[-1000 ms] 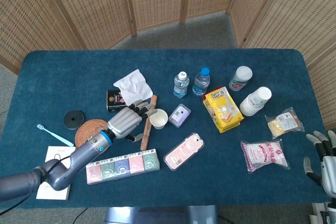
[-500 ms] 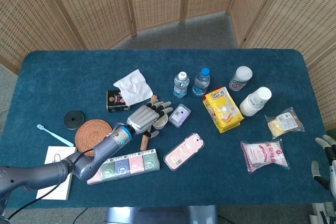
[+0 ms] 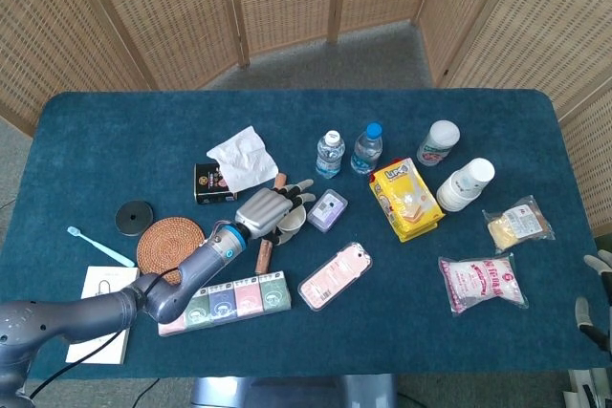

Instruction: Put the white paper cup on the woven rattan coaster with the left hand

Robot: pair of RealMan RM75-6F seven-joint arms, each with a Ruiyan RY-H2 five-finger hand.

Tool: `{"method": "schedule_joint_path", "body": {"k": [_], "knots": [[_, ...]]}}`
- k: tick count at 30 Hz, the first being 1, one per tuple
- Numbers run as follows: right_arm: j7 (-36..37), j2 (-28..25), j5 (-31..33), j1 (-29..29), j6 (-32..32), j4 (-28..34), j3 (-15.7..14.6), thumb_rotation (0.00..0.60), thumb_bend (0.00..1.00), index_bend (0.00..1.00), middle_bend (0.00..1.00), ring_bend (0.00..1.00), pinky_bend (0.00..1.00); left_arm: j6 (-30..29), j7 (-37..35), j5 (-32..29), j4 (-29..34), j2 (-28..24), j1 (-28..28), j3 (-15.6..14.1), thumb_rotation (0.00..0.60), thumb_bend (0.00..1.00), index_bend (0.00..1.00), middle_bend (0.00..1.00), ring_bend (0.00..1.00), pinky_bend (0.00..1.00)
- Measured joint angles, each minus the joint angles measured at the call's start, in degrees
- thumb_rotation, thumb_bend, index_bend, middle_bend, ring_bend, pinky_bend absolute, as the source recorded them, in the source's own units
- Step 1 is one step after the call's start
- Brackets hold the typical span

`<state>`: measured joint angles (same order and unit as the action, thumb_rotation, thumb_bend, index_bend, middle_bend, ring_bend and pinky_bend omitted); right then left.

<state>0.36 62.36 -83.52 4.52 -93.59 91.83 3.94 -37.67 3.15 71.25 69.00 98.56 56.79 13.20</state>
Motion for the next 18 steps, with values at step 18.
{"method": "schedule_joint_path", "body": {"k": [18], "knots": [[1.38, 0.7, 0.63, -0.7, 2.26, -1.25, 0.47, 0.6, 0.52, 0.23, 0.18, 0.0, 0.15, -2.96, -6.59, 2.91, -2.74, 1.09, 0.37, -0.6, 0.6, 0.39, 0.42, 0.32, 0.47, 0.48]]}}
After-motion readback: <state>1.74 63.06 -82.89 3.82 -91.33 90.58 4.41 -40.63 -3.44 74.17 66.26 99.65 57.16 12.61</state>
